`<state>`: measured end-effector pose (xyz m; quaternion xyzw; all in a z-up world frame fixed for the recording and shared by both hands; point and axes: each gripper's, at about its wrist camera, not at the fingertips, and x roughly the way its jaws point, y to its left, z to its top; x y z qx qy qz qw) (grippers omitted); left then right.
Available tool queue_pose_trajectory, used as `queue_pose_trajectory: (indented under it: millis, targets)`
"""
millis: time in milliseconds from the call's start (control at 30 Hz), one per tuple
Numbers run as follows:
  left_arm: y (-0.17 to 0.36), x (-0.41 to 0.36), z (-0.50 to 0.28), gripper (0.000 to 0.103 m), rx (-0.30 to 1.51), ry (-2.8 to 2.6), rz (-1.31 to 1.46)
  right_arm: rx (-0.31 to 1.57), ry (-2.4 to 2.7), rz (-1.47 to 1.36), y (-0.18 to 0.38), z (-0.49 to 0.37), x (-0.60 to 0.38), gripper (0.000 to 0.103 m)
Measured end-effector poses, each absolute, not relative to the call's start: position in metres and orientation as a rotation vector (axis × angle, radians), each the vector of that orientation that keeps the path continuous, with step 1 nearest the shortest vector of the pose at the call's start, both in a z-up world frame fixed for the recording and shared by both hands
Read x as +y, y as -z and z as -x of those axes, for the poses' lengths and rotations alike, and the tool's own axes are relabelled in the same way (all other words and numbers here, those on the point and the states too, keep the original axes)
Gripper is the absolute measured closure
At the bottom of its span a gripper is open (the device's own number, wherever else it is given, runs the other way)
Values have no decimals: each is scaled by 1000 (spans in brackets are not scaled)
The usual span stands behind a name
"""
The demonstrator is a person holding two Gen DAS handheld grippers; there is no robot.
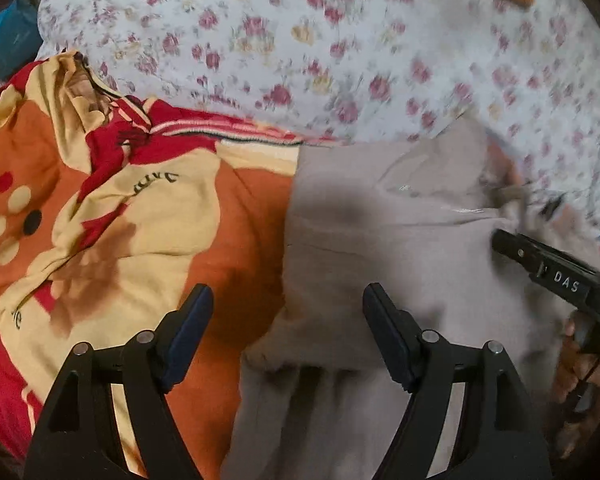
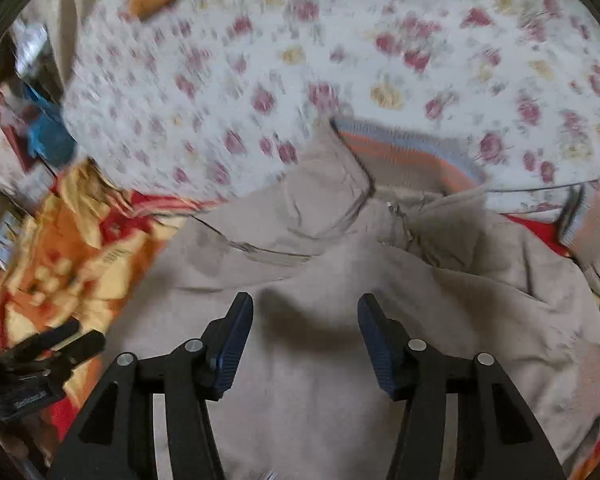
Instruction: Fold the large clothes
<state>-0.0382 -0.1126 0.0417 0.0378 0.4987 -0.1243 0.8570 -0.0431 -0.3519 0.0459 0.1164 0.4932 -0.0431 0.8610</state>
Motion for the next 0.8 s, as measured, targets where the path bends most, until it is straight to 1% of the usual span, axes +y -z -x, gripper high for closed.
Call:
queue_pose_trajectory:
  millis: [67,100,133,200,233,367,467,567,600,633,700,733,800]
  targets:
    - [-18,-114,32,25,1086,243,-98,1116,161,-220,-16,39,-360,50]
    - [-10,-113,31,24,1106,246,-93,1101,152,-237,-12,40,-364,49]
    - [-9,-111,31,21,1088,247,-89,1076,143,-250,-13,44,-367,49]
    - [-13,-112,32,21,1075,249,-106,1091,160,-238,-20,49,-369,49]
    - [-16,-111,33,21,1073,258,-101,1087,166,-233,-28,54,-370,47]
    - [-27,-104,40,21,1053,274,-54,1045,150,-228,-56,85,-371,46]
    - [-42,-102,49,21,1005,277,-18,998,215,-194,-70,118,-379,45]
    - [-50,-104,54,21,989,292,32,1013,345,-185,-57,127,-407,44]
    - [-50,-105,54,21,995,300,42,1068,341,-218,-44,125,-416,44]
    - [-49,-107,55,21,1002,310,43,1144,325,-269,-31,124,-425,46]
    - [-50,-111,59,21,1000,322,29,1104,312,-293,-41,134,-431,47]
    - [-52,-113,63,21,985,324,13,1078,301,-292,-51,139,-429,45]
    - [-54,-117,64,21,966,326,-6,1026,284,-291,-69,148,-427,43]
